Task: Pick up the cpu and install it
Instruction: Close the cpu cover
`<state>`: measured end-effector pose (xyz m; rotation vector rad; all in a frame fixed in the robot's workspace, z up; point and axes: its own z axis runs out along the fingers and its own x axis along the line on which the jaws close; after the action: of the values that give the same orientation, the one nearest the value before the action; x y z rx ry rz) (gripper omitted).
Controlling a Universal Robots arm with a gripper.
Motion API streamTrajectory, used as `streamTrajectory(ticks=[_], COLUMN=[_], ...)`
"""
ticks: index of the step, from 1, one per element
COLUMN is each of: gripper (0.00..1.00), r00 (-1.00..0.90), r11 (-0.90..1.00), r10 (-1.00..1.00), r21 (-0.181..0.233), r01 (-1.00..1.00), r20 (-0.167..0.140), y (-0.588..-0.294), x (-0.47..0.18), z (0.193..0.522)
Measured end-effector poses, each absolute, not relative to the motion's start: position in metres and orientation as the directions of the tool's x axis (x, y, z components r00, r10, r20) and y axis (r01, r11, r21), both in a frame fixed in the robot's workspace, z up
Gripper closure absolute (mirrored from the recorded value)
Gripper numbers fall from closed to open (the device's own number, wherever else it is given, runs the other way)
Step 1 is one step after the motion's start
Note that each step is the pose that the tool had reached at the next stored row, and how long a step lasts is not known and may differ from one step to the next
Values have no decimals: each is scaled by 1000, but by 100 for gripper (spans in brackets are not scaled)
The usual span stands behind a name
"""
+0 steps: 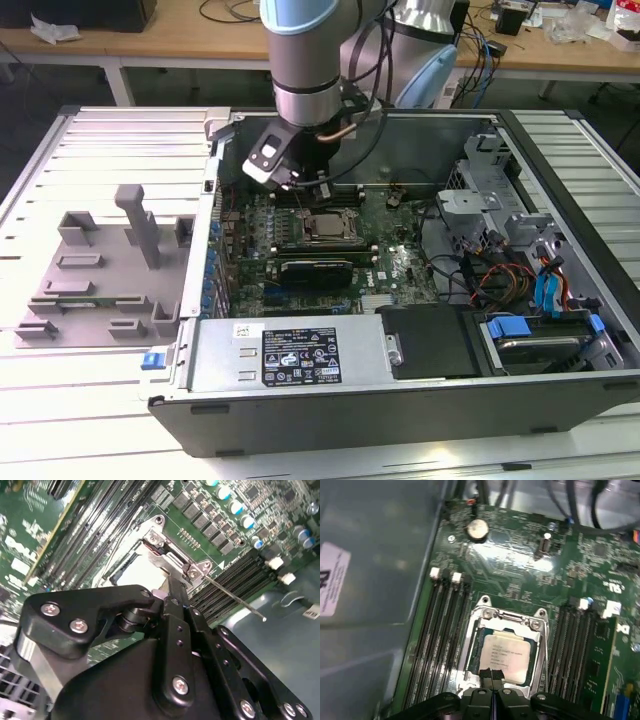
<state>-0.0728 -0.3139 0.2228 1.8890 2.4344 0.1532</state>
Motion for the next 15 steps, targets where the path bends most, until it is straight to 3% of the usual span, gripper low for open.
streamTrajectory(ticks=[10,15], gripper=[89,89], r00=[-553,-596], r11=[548,591], r10=[833,803], r21=[110,95], r01=[829,801], r20=[15,25], y=[-314,-314], x=[-73,-65], z=[218,218])
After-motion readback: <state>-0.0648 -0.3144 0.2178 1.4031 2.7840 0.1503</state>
